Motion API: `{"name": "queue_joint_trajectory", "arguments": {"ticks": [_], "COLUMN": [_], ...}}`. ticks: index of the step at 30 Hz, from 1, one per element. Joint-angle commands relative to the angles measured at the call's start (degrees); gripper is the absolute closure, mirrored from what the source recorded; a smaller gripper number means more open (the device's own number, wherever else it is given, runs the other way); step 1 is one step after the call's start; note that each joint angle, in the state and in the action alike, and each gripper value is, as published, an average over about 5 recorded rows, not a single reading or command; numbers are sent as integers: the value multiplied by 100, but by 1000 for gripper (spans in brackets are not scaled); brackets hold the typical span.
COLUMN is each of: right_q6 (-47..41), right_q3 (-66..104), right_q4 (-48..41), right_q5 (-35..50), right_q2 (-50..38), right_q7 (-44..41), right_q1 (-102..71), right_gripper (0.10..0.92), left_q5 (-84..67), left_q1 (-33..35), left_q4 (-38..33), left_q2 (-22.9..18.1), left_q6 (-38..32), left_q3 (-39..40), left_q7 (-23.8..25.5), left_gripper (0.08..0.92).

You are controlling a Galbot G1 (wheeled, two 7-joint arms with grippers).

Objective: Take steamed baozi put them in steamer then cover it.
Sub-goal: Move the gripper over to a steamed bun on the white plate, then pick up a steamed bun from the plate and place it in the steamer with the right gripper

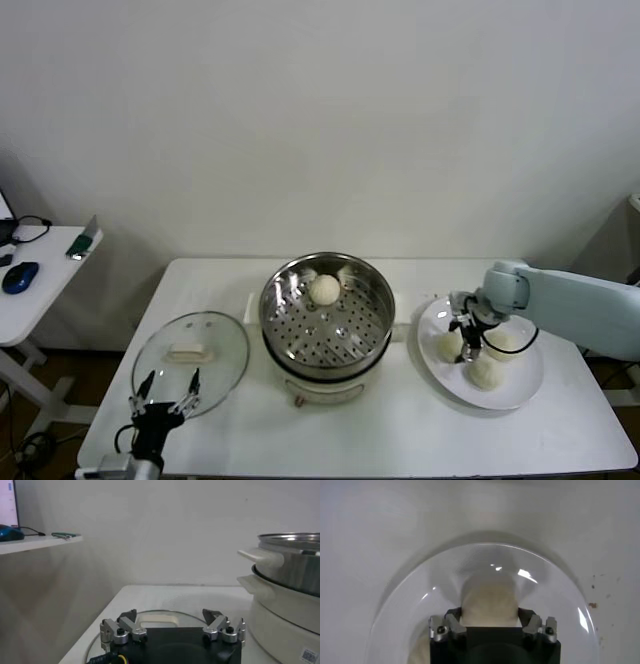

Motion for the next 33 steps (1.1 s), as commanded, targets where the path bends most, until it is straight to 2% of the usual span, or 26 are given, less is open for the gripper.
{"name": "queue_joint_trajectory", "arguments": {"ticks": [1, 9, 15, 21, 28, 33], "right_q6": [-8, 90, 172, 130, -401, -871], "right_q3": [18, -823, -2126, -2412, -1493, -846], "right_q4": [-29, 413, 1224, 1929, 2493, 2577], "right_q5": [-34, 300, 1031, 1977, 2978, 3271], "right_q2": [24, -172, -25, 493, 1264, 2041], "right_q7": [-31, -193, -518, -749, -322, 168], "right_q1": [30, 1357, 3694, 5270, 5247, 4612], "right_gripper": [358, 372, 372, 370, 369, 369], "left_q5": [3, 3, 15, 5, 7, 28], "left_q1": [-3, -17, -75, -97, -135, -95], "left_q4": [4, 1, 1, -43, 31, 18], "left_q2": [-9, -8, 5, 31, 55, 56], "left_q6": [2, 2, 28, 35, 13, -58], "left_q3": [6, 4, 39, 78, 129, 121], "left_q7": [-2, -4, 2, 20, 17, 19], "left_gripper": [177, 177, 177, 177, 177, 177]}}
